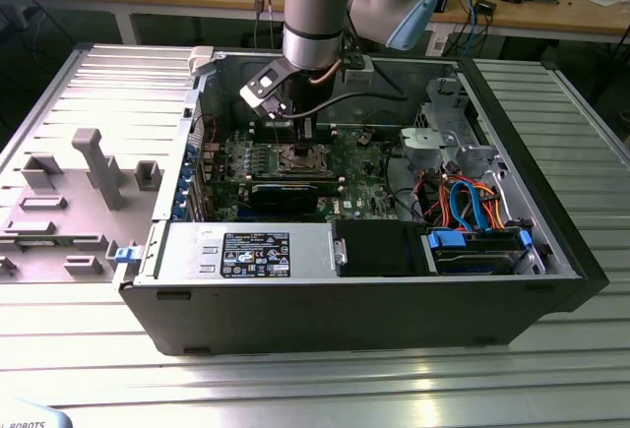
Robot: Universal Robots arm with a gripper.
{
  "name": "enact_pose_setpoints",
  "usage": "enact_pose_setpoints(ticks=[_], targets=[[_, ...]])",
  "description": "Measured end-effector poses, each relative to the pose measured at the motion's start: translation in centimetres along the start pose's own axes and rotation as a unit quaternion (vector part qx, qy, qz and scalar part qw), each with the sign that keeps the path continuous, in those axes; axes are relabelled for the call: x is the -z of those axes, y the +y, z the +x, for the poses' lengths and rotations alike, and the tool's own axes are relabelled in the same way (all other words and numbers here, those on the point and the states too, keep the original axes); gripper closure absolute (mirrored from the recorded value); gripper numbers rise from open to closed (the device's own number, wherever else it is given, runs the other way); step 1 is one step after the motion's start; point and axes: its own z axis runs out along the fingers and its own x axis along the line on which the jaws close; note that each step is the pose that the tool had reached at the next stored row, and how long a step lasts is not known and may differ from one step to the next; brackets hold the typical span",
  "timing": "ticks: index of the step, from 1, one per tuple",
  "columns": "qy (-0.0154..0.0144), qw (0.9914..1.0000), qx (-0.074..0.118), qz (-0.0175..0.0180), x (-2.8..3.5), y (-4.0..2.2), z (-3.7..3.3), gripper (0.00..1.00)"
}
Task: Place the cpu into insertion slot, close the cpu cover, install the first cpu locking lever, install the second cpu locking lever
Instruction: 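Install the first cpu locking lever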
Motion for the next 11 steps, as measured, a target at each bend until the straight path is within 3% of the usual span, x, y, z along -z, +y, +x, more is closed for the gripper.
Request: enact_pose_setpoints(ticks=[3, 11], targets=[[0.0002, 1.00000, 0.000, 0.0000, 0.29, -0.01, 0.01, 0.89], [0.0003, 1.00000, 0.000, -0.0001, 0.34, -0.01, 0.01, 0.89]])
